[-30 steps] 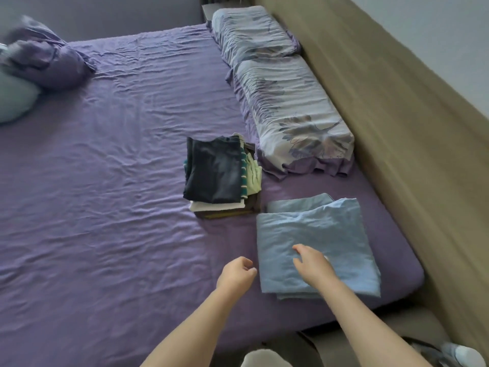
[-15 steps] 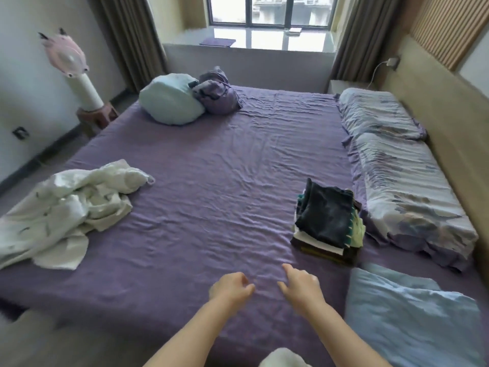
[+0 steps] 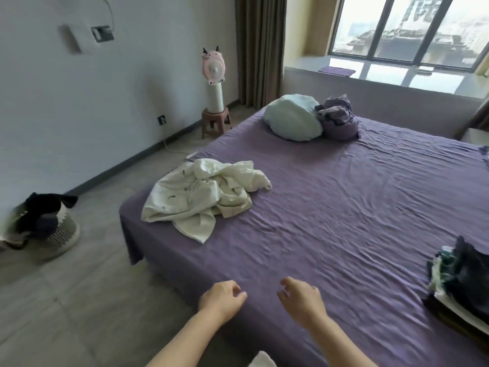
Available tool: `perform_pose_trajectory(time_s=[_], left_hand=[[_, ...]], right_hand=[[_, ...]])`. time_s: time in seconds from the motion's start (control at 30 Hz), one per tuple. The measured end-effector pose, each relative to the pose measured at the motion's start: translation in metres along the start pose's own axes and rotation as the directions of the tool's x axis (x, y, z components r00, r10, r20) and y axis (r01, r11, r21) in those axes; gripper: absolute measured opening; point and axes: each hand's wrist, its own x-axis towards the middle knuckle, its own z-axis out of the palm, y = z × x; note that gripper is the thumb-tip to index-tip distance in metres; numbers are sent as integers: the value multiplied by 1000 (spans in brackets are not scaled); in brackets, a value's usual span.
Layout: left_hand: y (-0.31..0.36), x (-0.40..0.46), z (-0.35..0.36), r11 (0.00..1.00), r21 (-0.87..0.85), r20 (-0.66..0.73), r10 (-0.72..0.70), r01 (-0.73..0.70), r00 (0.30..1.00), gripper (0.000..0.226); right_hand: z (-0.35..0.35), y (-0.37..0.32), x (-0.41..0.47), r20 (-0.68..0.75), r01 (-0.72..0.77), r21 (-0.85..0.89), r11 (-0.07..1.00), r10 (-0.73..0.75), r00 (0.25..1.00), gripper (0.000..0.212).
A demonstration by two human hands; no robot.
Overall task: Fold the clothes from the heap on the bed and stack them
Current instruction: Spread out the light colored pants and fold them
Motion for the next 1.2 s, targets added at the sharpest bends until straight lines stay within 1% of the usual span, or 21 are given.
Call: perform_pose_trajectory(time_s=[0.13, 0.27, 0.43, 0.57, 0.7, 0.77, 0.83, 0.97, 1.1, 1.2], left_hand=[[-70, -10, -30, 996, -46, -66, -83, 80, 994, 37], [-121, -10, -51, 988, -78, -103, -142, 134, 985, 33], [-158, 6, -63, 969, -172, -86, -194, 177, 977, 28], [-180, 39, -80, 958, -184, -68, -234, 219, 970, 30], [-195, 89, -114, 957, -151, -57, -260, 249, 964, 32], [-197, 118, -138, 963, -99, -47, -257, 251, 965, 33], [-198, 146, -162, 970, -54, -44, -241, 239, 970, 34], [-204, 201, -204, 979, -33, -46, -201, 199, 979, 37], [-213, 246, -233, 986, 22, 4, -167, 167, 986, 38], [-220, 289, -253, 988, 76, 50, -138, 134, 989, 37]], right_hand=[[19, -71, 16, 85, 96, -23, 995, -94, 992, 34], [33, -118, 34, 146, 146, -35, 989, -139, 979, 31], [42, -160, 69, 194, 177, -45, 983, -165, 967, 31], [52, -185, 114, 223, 186, -24, 982, -176, 959, 29], [51, -212, 178, 230, 165, 5, 986, -162, 960, 30], [46, -227, 210, 220, 155, 8, 988, -153, 963, 32], [40, -243, 240, 207, 139, 12, 990, -139, 968, 34], [34, -272, 294, 217, 131, -11, 991, -126, 968, 37], [26, -292, 333, 190, 116, -44, 992, -106, 976, 36], [22, -301, 364, 153, 61, -31, 998, -56, 987, 36]])
